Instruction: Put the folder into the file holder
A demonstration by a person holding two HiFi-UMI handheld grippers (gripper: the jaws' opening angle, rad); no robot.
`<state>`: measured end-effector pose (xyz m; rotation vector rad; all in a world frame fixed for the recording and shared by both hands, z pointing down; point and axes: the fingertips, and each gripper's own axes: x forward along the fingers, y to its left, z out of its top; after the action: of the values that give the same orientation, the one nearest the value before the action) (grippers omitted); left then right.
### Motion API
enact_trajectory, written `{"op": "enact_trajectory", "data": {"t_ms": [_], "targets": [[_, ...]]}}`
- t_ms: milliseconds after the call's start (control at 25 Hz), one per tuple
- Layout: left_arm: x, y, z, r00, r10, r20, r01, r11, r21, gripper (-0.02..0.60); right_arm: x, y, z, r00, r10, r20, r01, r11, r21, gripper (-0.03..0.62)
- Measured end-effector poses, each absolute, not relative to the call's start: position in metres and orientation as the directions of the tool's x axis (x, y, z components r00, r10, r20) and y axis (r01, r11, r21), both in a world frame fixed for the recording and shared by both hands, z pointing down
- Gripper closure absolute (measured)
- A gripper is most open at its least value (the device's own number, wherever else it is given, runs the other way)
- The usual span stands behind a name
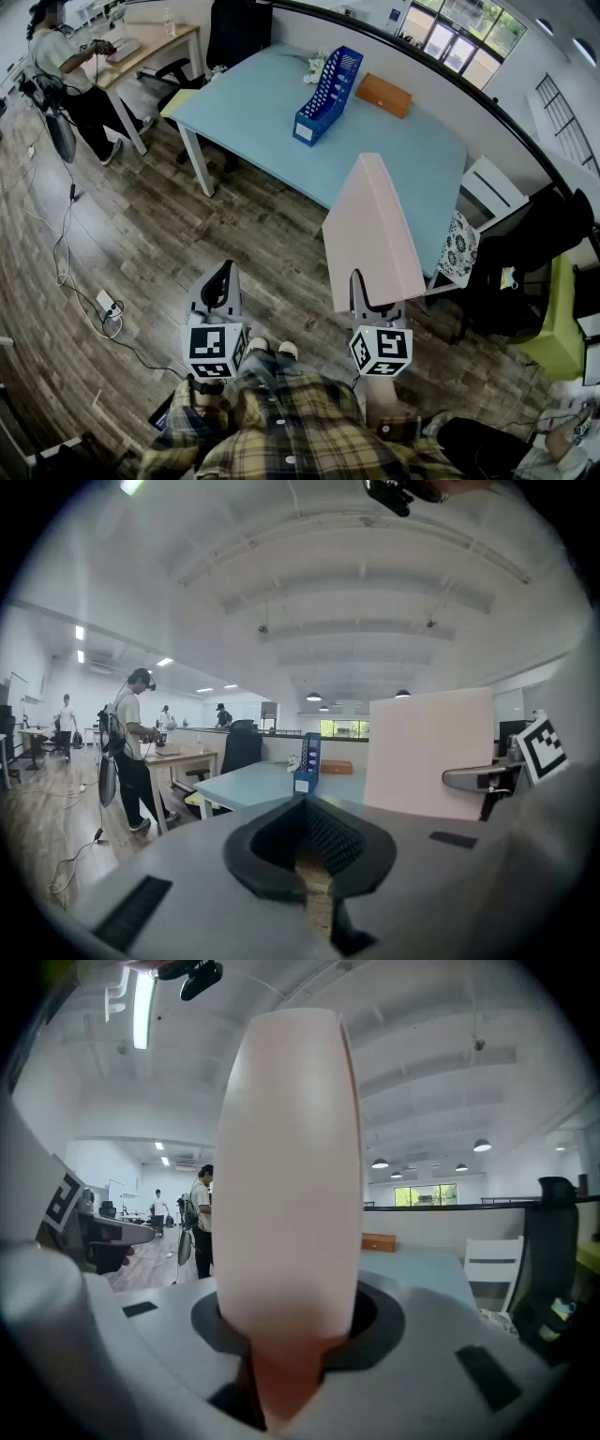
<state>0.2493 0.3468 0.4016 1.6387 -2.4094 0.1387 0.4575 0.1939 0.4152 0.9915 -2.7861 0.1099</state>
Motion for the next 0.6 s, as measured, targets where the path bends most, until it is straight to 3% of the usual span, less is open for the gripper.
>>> {"op": "enact_trajectory", "data": {"t_ms": [600], "targets": [[0.259,0.360,0.405,-0.417,-0.874,0.248,-0.898,0.438,0.034,0.591,0.452,0.195,0.431,-0.829,-0.513,0.223,-0.546,0.828,-0.127,0.431]]}}
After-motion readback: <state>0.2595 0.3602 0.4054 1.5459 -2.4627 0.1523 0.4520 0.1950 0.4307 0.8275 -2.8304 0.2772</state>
